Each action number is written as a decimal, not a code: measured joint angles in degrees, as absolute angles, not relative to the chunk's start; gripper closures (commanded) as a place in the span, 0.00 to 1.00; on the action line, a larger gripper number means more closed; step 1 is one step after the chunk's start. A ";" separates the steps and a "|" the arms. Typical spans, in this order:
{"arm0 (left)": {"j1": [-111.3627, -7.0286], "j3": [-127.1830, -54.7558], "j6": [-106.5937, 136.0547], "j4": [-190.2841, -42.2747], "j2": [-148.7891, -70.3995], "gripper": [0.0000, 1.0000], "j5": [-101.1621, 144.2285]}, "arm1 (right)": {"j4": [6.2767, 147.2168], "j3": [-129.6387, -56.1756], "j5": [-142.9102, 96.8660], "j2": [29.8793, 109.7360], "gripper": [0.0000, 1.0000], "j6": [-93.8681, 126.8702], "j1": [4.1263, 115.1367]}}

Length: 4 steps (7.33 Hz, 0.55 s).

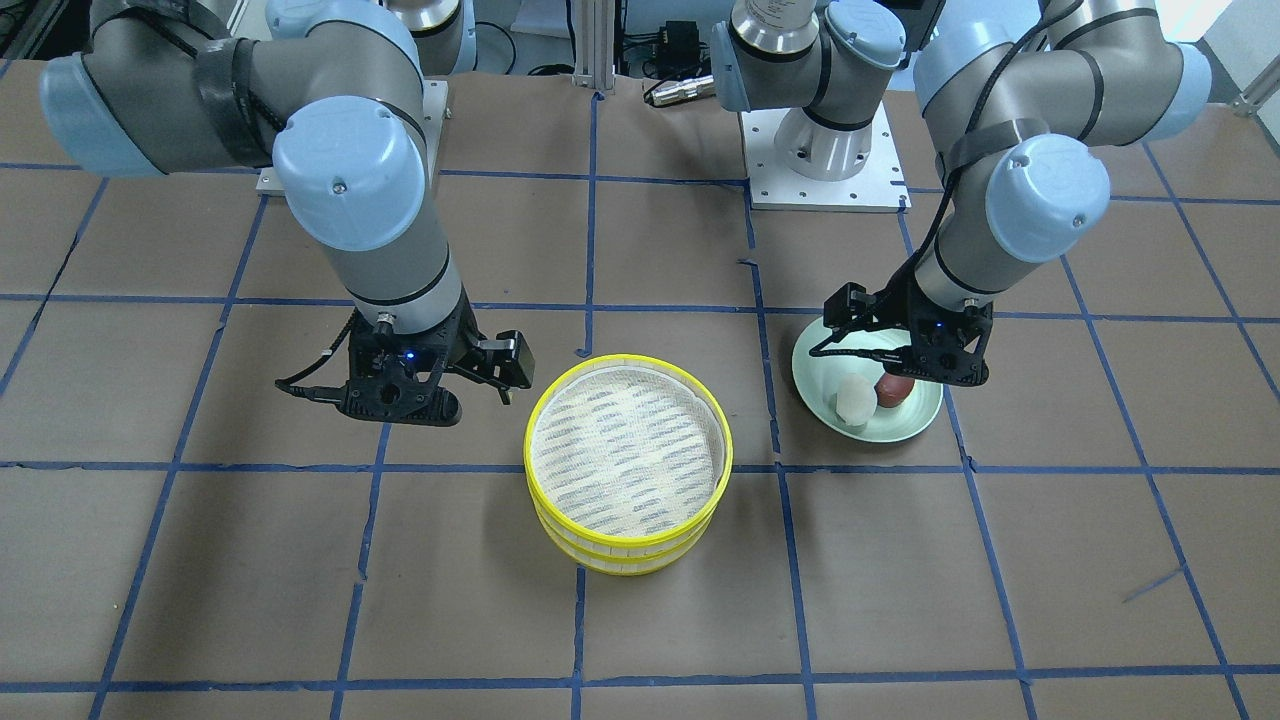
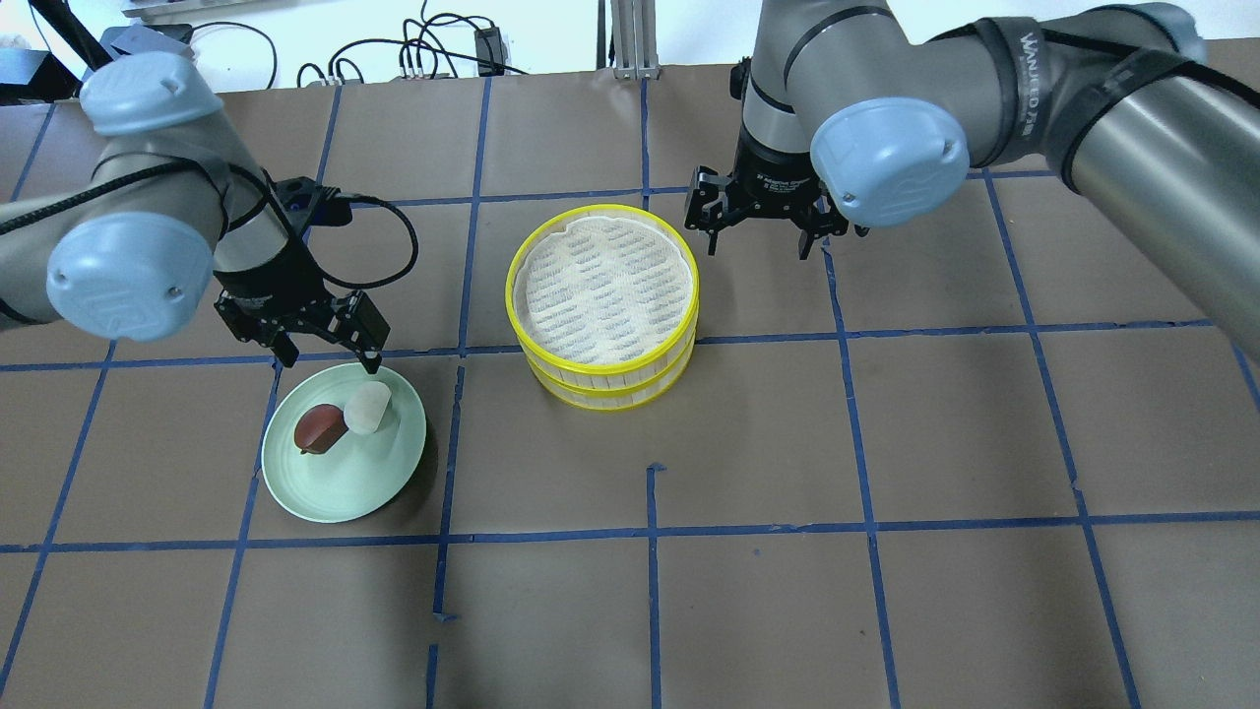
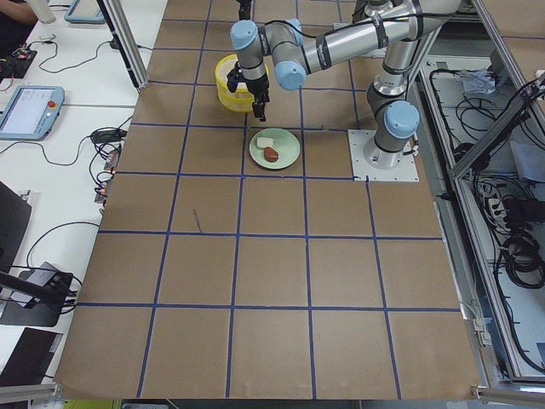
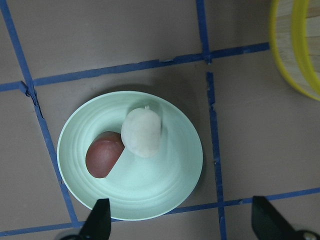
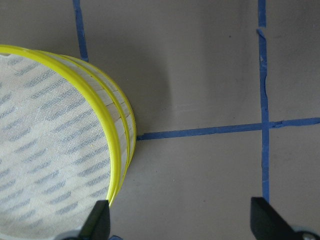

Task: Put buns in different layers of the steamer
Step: 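Grasp the white bun with left gripper while right grips top steamer layer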

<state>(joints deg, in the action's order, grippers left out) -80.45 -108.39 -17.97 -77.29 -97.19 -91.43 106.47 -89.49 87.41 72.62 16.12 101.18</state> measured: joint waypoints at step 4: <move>-79.66 -111.91 -19.31 -67.26 -105.54 0.24 -91.55 | 116.94 -90.76 89.64 66.36 0.32 19.76 104.80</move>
<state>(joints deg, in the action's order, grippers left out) -79.66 -111.91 -19.31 -67.26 -105.54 -91.55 116.94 -90.76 89.64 66.36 19.76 104.80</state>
